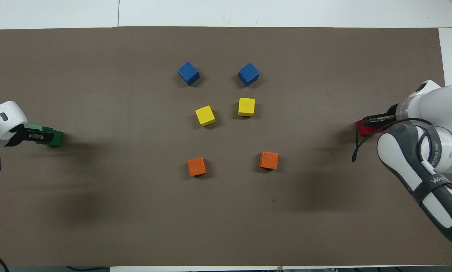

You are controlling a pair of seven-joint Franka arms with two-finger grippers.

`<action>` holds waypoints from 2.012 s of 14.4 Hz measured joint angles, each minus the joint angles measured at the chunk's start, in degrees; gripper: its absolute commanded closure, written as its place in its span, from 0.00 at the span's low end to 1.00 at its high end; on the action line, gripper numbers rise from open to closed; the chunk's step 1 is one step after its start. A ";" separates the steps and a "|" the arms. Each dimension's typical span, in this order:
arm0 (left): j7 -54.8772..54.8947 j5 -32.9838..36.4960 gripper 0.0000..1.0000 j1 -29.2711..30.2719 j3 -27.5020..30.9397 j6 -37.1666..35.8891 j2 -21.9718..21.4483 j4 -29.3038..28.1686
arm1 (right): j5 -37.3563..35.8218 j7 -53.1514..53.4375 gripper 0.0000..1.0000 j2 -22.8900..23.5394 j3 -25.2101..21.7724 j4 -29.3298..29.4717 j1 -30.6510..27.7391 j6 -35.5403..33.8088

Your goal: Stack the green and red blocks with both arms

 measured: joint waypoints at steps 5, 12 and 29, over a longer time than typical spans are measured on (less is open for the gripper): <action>1.05 -0.01 0.00 0.04 0.07 0.00 0.47 -0.05 | 0.00 0.00 0.75 -0.02 0.01 -0.03 0.00 0.00; 1.15 -0.02 0.00 0.02 -0.14 -6.64 0.54 5.51 | 0.01 0.00 0.20 -0.03 0.02 -0.08 0.00 0.00; -23.78 -0.30 0.00 -4.59 -1.90 -41.99 -6.67 31.18 | 0.03 5.63 0.00 -7.77 2.32 7.22 2.57 -15.75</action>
